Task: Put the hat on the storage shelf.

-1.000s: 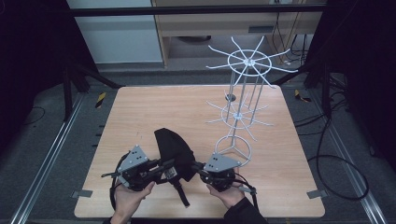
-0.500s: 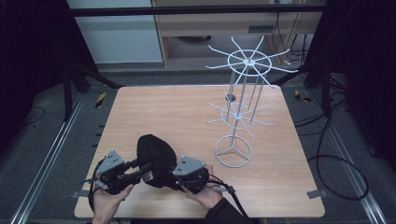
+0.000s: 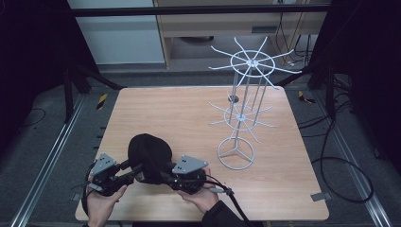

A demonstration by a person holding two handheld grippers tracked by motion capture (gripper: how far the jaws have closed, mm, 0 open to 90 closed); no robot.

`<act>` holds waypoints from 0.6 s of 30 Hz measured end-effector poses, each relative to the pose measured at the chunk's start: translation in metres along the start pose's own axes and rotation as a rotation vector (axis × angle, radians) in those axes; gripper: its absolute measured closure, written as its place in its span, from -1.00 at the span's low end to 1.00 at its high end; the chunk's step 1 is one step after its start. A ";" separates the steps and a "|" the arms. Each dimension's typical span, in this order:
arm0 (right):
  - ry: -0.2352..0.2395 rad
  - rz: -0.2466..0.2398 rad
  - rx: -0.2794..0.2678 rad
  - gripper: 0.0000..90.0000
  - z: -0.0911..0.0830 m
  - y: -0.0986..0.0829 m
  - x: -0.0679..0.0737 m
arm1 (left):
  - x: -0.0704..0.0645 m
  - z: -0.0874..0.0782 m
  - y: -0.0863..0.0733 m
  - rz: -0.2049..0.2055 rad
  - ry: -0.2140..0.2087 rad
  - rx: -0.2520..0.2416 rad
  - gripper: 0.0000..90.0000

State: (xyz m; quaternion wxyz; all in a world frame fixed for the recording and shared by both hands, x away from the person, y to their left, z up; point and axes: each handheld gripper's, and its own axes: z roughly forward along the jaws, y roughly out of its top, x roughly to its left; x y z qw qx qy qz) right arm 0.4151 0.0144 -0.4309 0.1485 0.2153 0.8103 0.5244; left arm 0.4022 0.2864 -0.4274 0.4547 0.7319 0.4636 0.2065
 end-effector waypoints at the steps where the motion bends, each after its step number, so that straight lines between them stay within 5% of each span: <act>1: -0.002 0.023 -0.024 0.26 -0.007 -0.001 -0.004 | 0.007 -0.001 -0.004 -0.010 0.028 0.008 0.09; 10: -0.065 0.055 0.008 0.18 -0.040 -0.022 -0.026 | 0.034 0.005 -0.020 -0.083 0.080 0.068 0.02; 11: -0.065 0.055 0.008 0.18 -0.040 -0.022 -0.026 | 0.034 0.005 -0.020 -0.083 0.080 0.068 0.01; 13: -0.080 0.051 0.028 0.15 -0.049 -0.032 -0.030 | 0.039 0.008 -0.024 -0.052 0.144 0.102 0.01; 18: -0.113 0.072 0.040 0.14 -0.064 -0.046 -0.038 | 0.045 0.012 -0.029 -0.064 0.164 0.139 -0.01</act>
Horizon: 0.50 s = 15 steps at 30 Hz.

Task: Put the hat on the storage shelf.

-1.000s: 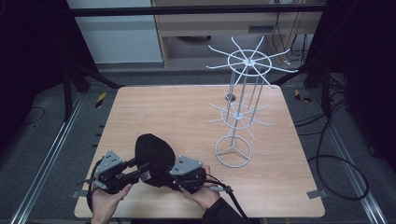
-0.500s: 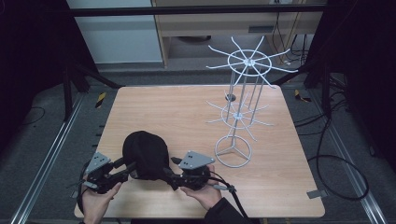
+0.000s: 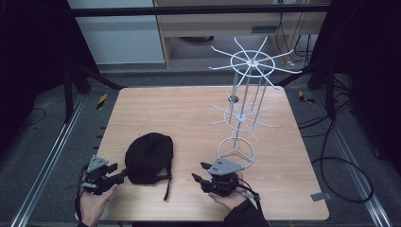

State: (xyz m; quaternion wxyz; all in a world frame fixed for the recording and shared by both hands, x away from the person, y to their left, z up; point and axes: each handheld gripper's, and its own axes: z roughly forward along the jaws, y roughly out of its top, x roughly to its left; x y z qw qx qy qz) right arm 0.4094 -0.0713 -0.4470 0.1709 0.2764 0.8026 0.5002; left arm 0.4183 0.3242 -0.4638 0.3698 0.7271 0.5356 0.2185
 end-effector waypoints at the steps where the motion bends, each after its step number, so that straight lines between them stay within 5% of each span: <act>1: -0.017 0.011 0.002 0.13 -0.006 -0.005 -0.005 | 0.000 -0.002 0.001 0.000 0.001 -0.011 -0.01; 9: -0.098 0.060 -0.016 0.07 -0.046 -0.024 -0.024 | -0.011 -0.025 0.019 0.054 -0.034 -0.106 0.00; 15: -0.161 0.099 -0.023 0.04 -0.074 -0.038 -0.038 | -0.023 -0.033 0.040 0.111 -0.056 -0.111 -0.03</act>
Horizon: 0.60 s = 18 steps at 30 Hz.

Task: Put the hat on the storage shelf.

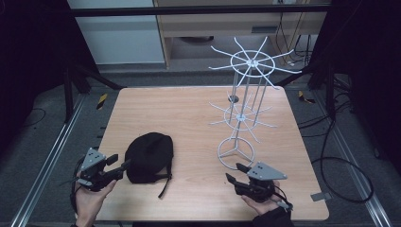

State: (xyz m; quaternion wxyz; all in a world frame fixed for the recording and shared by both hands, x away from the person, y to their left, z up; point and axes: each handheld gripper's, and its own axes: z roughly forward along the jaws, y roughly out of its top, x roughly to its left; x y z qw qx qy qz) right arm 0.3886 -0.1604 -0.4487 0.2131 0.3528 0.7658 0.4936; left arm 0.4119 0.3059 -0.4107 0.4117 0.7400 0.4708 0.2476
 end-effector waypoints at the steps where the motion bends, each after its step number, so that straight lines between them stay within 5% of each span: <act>1: -0.015 0.008 0.002 0.04 -0.004 -0.002 -0.004 | -0.002 0.001 0.004 0.011 -0.005 0.009 -0.04; 10: -0.100 0.069 0.026 0.03 -0.023 -0.017 -0.033 | -0.016 0.035 0.037 0.051 -0.034 0.093 -0.06; 18: -0.130 0.081 0.056 0.03 -0.022 -0.021 -0.044 | -0.013 0.068 0.041 0.061 -0.005 0.191 0.07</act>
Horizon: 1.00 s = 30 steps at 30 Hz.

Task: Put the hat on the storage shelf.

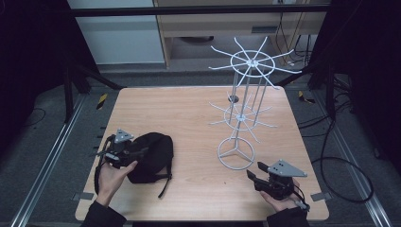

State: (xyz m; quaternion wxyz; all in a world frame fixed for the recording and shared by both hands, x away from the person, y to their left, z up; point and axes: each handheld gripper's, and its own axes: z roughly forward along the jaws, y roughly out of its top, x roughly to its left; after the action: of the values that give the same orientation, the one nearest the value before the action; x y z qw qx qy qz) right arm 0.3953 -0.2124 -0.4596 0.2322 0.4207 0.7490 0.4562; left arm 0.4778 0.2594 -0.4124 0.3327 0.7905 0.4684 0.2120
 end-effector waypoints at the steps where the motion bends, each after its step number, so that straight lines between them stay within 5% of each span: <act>1: 0.000 0.000 0.000 0.03 0.000 0.000 0.000 | 0.000 0.000 0.000 0.000 0.000 0.000 0.08; 9: -0.018 0.016 0.024 0.03 0.002 -0.004 -0.008 | 0.006 0.022 -0.010 -0.050 -0.068 0.070 0.39; 13: -0.023 0.019 0.032 0.03 0.003 -0.005 -0.009 | 0.007 0.022 -0.012 -0.052 -0.064 0.071 0.58; 14: -0.024 0.020 0.038 0.03 0.005 -0.006 -0.010 | 0.007 0.020 -0.013 -0.053 -0.052 0.055 0.72; 23: -0.028 0.034 0.042 0.03 0.006 -0.009 -0.013 | 0.010 -0.001 -0.014 -0.056 -0.037 -0.034 0.79; 30: -0.045 0.047 0.030 0.03 0.004 -0.010 -0.018 | 0.002 -0.032 -0.009 -0.035 -0.063 -0.169 0.81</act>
State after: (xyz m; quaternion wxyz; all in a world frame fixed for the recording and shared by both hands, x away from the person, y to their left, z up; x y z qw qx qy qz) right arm 0.4034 -0.2275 -0.4710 0.2316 0.4516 0.7405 0.4406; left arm 0.4529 0.2743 -0.3968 0.4166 0.7575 0.4520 0.2198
